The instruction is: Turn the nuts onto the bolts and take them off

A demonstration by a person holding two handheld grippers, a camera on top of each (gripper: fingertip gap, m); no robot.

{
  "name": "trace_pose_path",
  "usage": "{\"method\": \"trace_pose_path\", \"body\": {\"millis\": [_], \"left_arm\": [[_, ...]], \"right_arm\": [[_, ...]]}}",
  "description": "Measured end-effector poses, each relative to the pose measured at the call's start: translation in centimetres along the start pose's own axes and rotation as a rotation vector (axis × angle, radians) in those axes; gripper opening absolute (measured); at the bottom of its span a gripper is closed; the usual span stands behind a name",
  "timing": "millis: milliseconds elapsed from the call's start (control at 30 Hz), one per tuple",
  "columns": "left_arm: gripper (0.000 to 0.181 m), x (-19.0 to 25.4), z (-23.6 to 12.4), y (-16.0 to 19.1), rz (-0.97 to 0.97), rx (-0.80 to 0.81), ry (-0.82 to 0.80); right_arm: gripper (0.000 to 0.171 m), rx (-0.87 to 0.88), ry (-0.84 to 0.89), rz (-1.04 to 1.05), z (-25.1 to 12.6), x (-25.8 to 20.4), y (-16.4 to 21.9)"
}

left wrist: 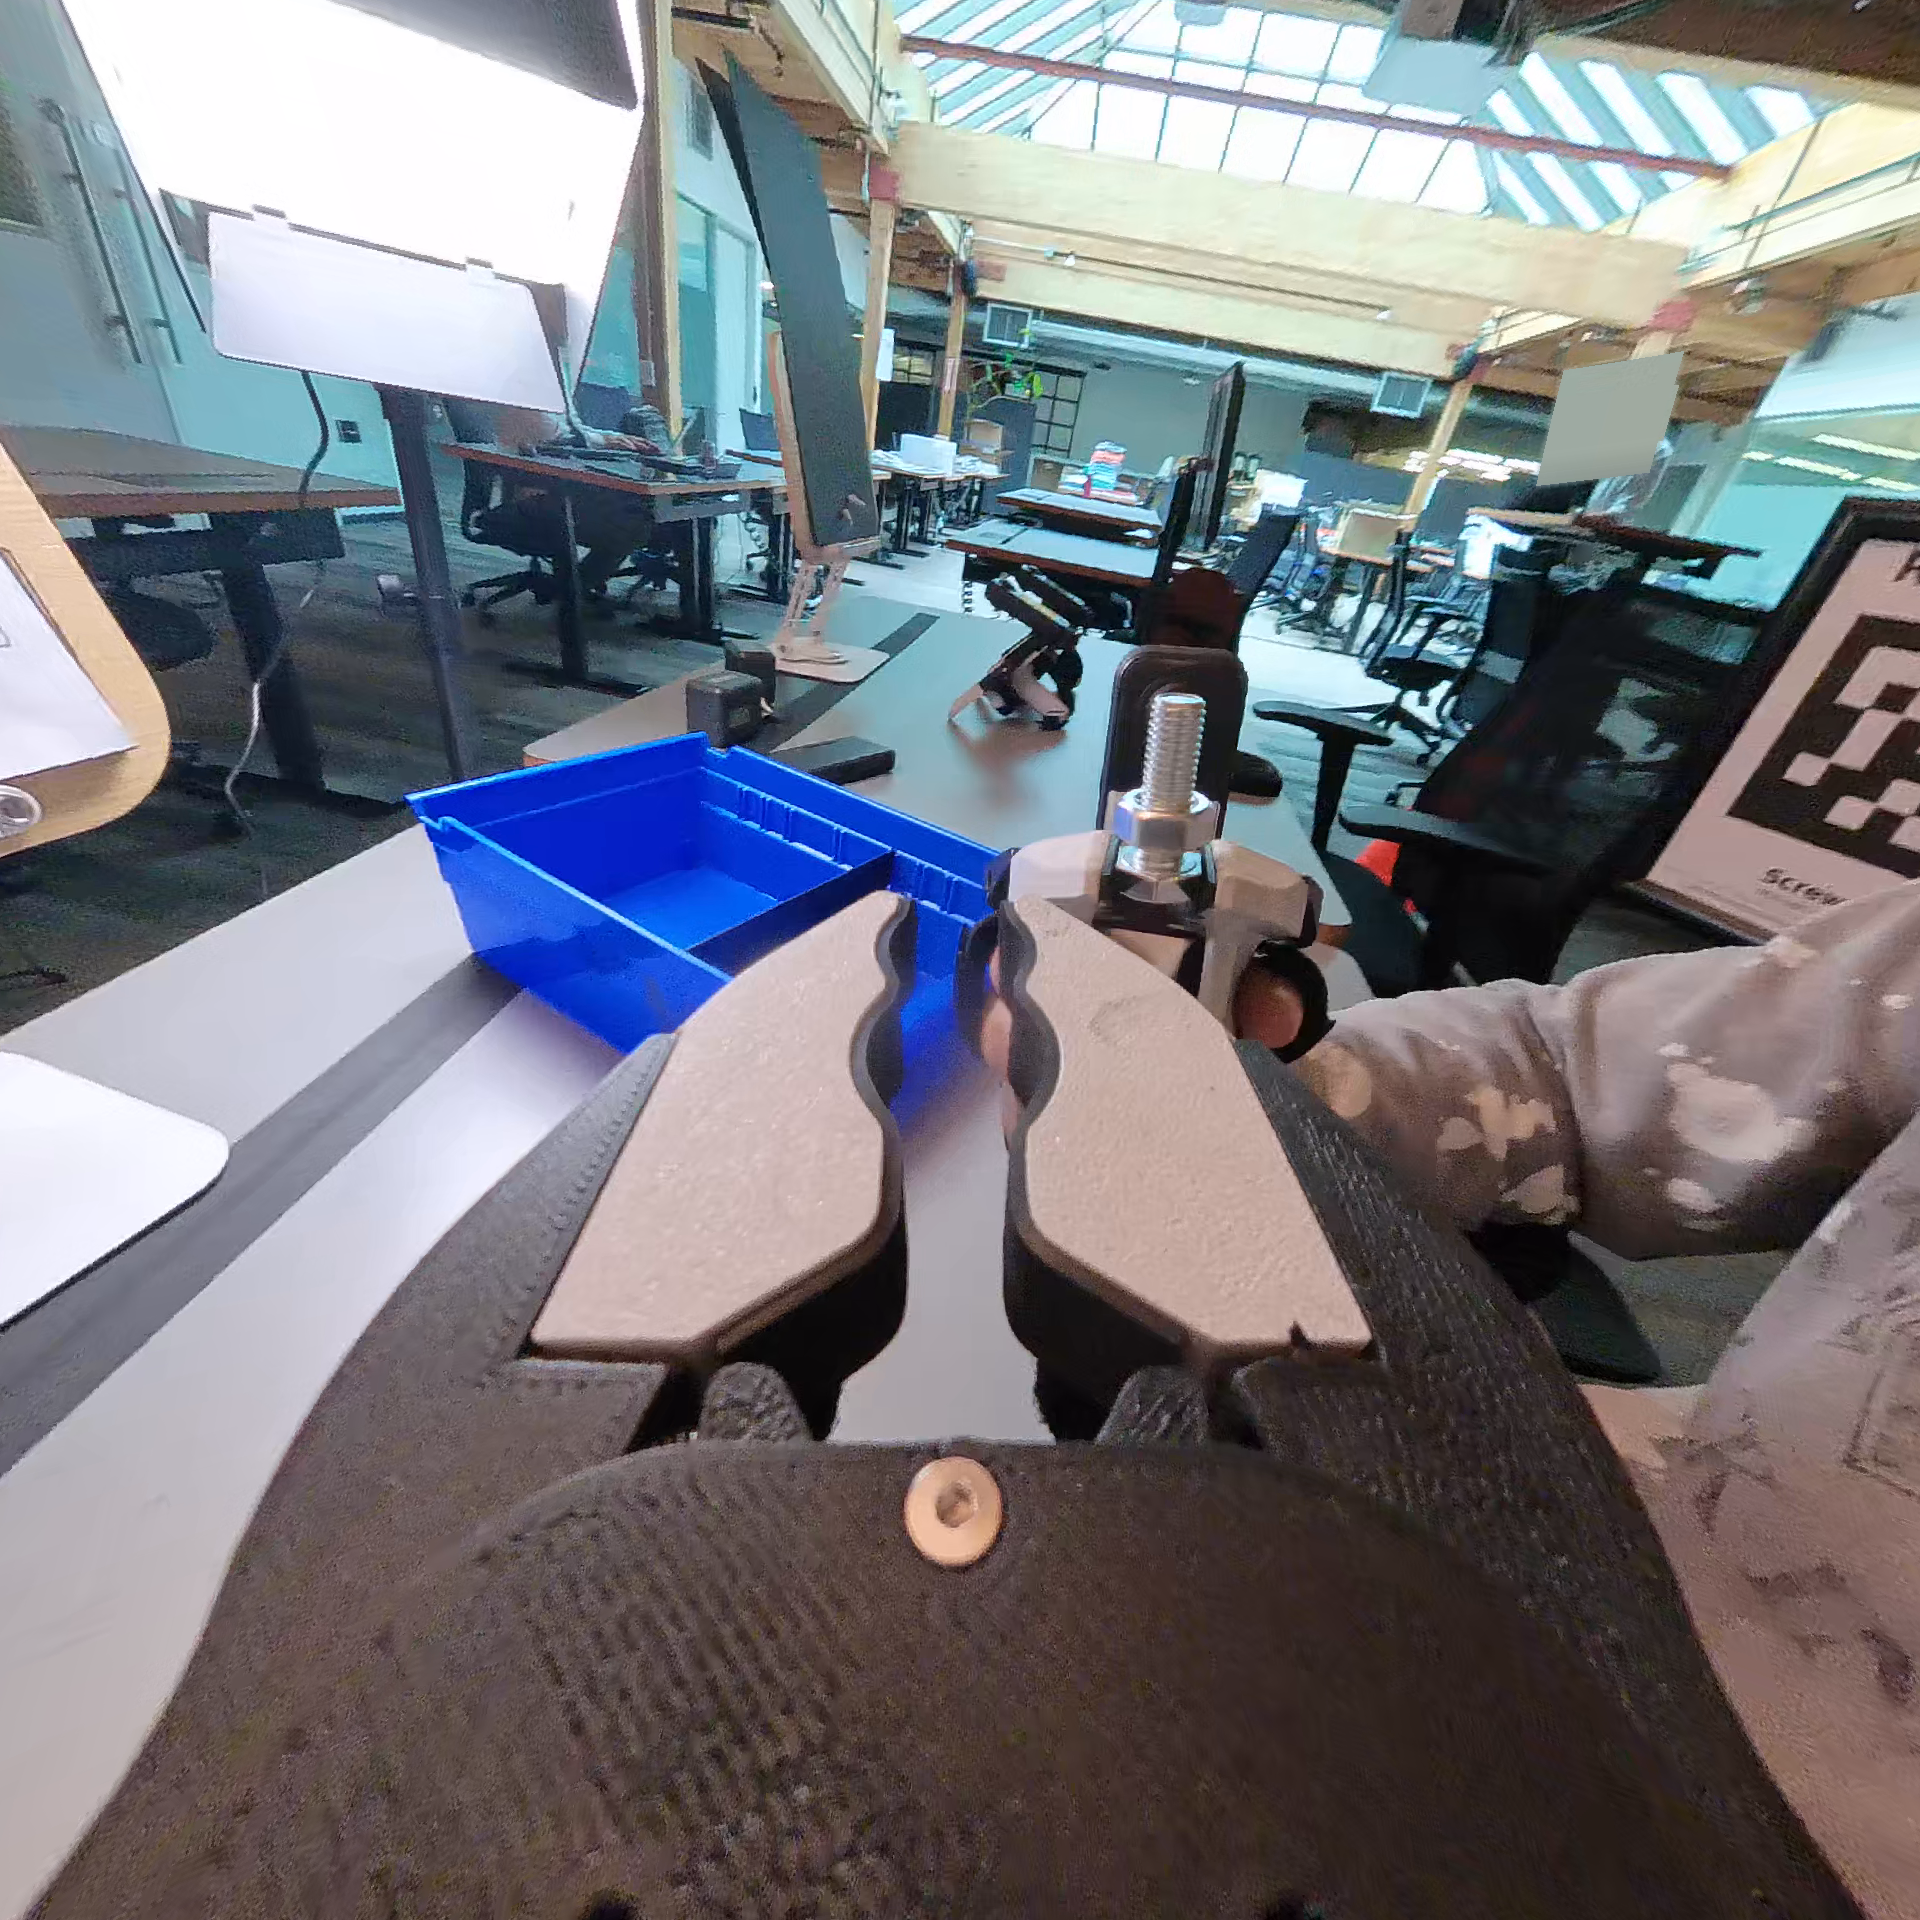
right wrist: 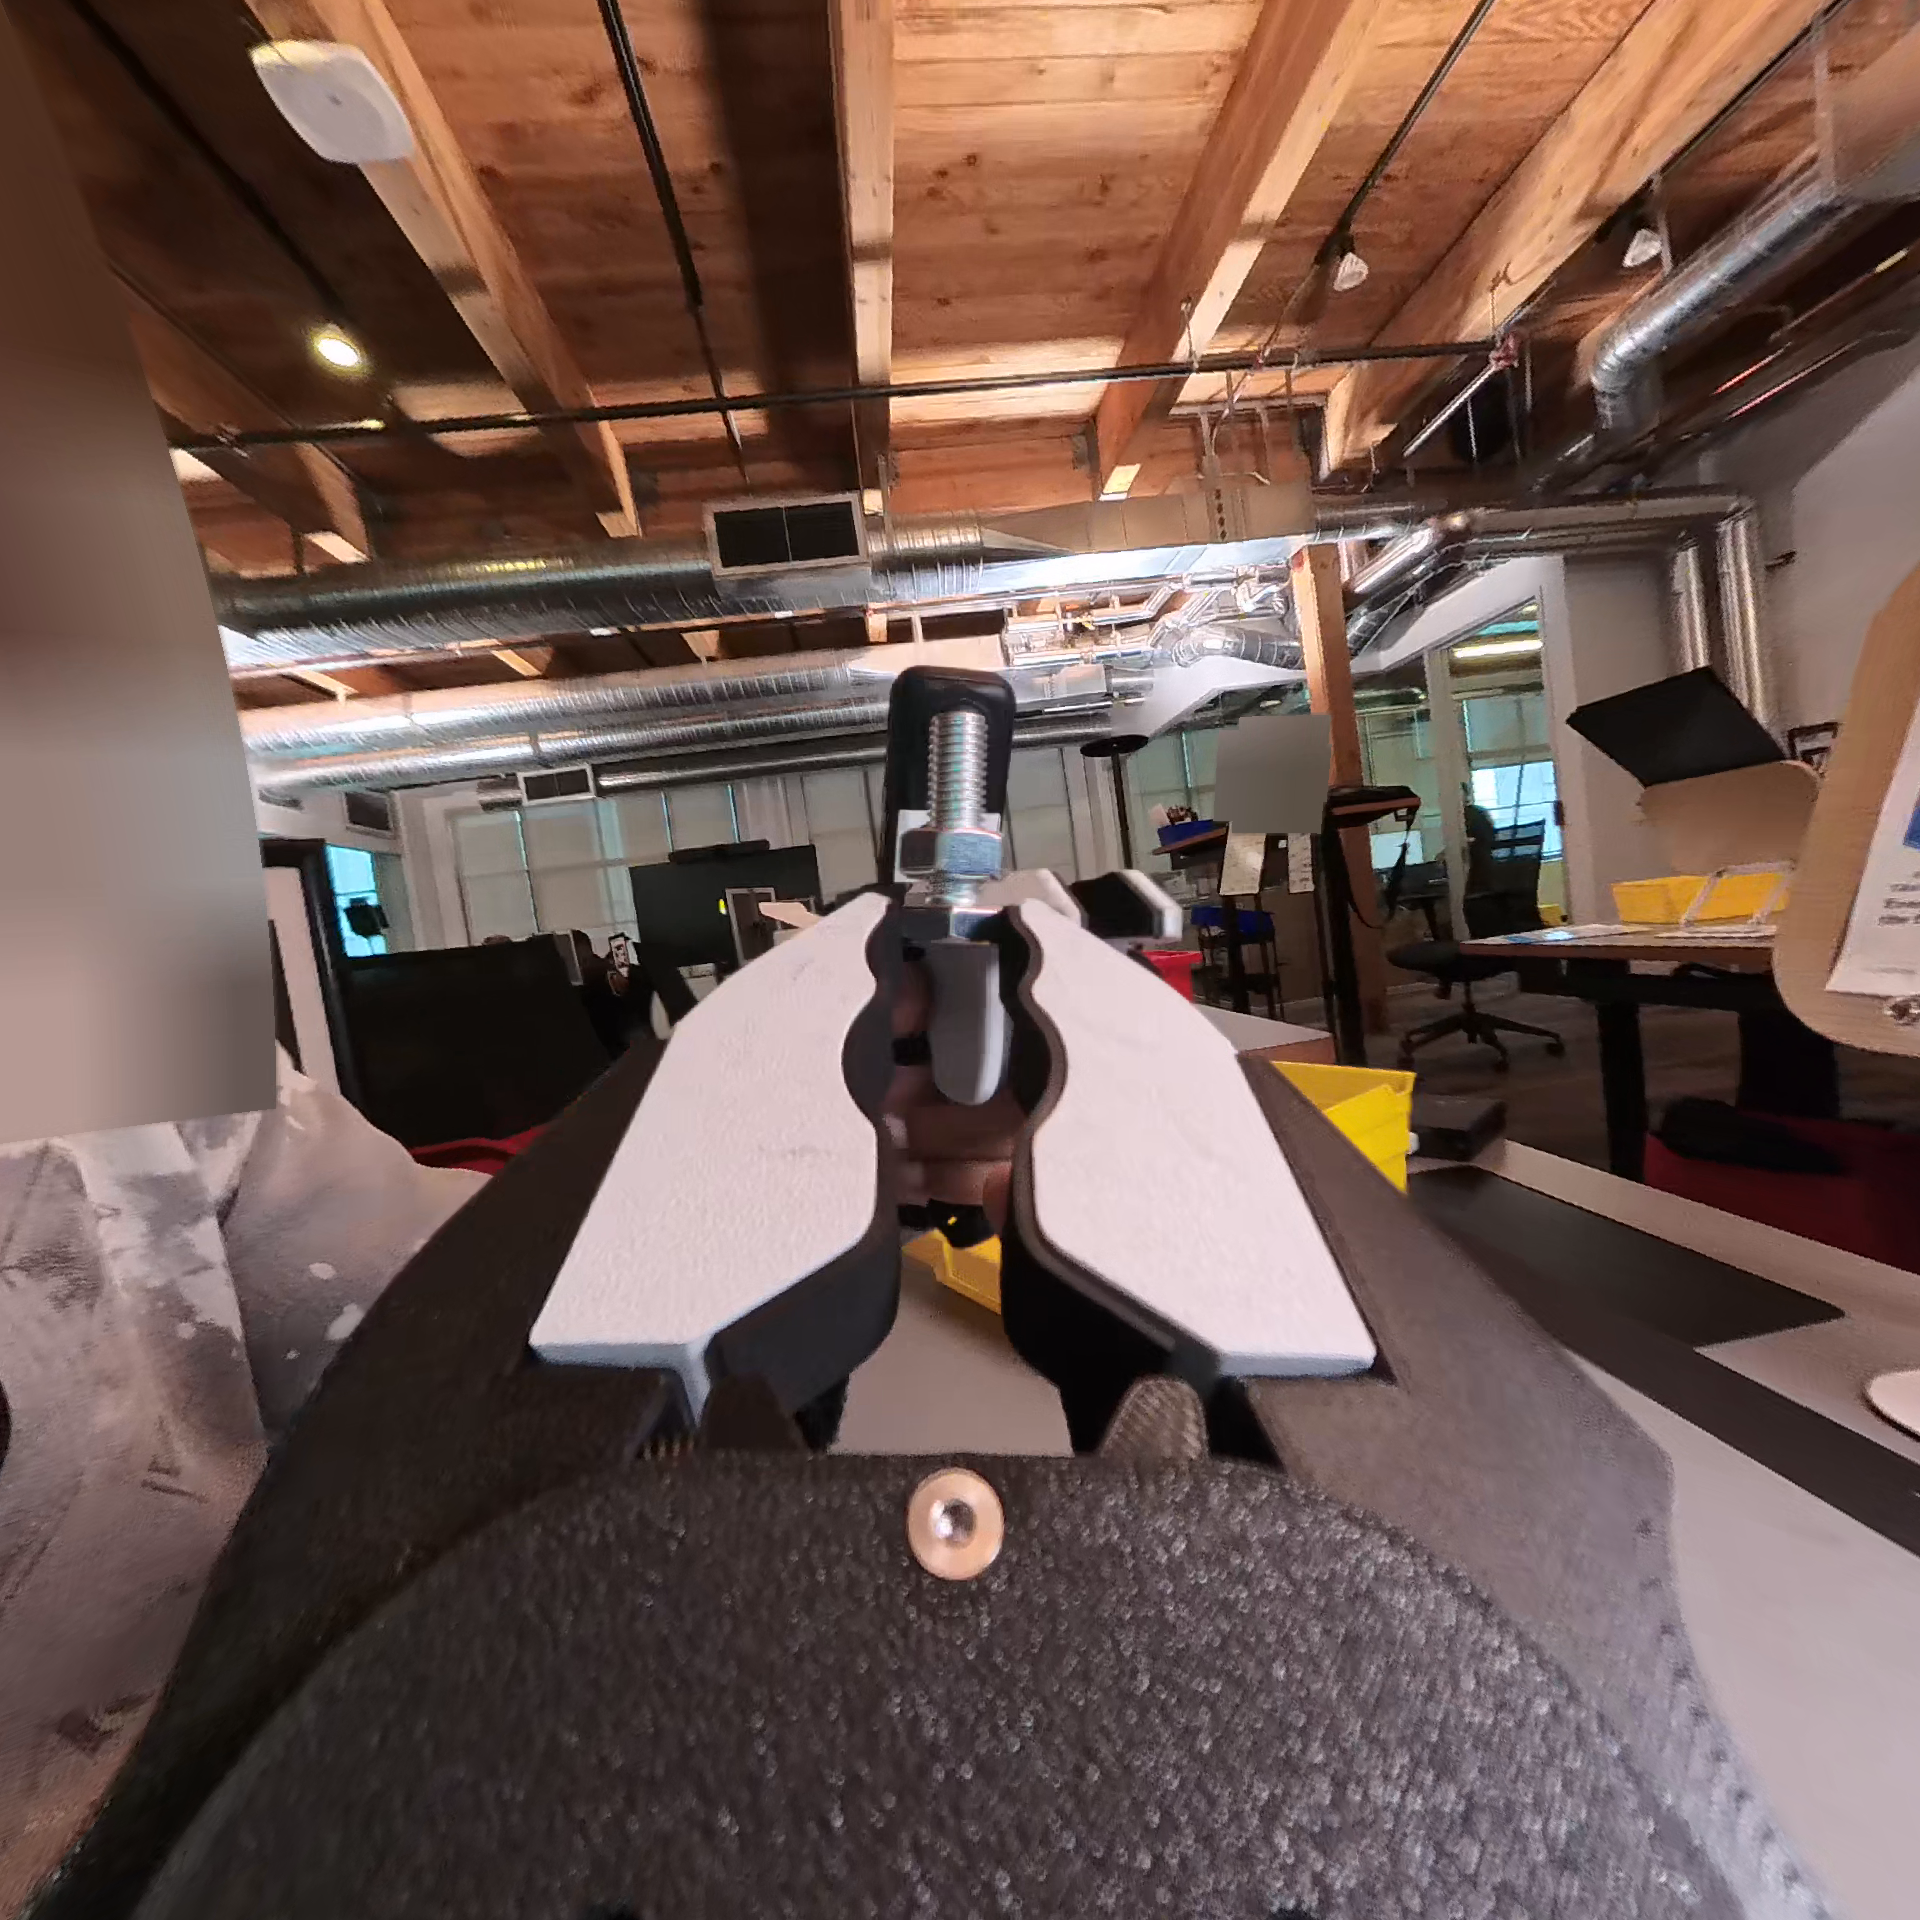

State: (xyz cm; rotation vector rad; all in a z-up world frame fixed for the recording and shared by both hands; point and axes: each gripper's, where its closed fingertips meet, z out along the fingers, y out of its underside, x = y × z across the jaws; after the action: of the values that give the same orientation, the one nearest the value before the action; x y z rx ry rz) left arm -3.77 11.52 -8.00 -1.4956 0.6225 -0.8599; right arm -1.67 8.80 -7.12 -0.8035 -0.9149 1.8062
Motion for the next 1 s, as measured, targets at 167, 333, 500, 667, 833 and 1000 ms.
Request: {"method": "trace_pose_path", "body": {"millis": [167,333,500,667,833,1000], "left_arm": [[0.024,1.6,0.3,-0.4,-0.015,0.021,0.076],[0.032,2.6,1.0,-0.3,-0.005,0.014,0.097],[0.020,-0.7,0.1,0.0,-0.024,-0.004,-0.054],[0.028,1.0,0.5,-0.3,-0.017,0.011,0.021],[0.030,2.7,0.9,-0.5,-0.005,0.008,0.076],[0.030,2.1,0.5,-0.8,-0.019,0.030,0.065]], "right_arm": [[0.018,-0.011,0.022,-0.010,0.0,0.3,0.2],[0.018,-0.049,0.050,-0.032,0.2,0.5,1.0],[0.018,0.002,0.012,-0.025,-0.1,0.0,-0.3],[0.018,-0.013,0.034,-0.020,-0.1,0.4,0.1],[0.018,-0.041,0.051,-0.035,0.1,0.6,0.7],[0.018,-0.040,0.061,-0.042,0.0,0.6,0.5]]}}
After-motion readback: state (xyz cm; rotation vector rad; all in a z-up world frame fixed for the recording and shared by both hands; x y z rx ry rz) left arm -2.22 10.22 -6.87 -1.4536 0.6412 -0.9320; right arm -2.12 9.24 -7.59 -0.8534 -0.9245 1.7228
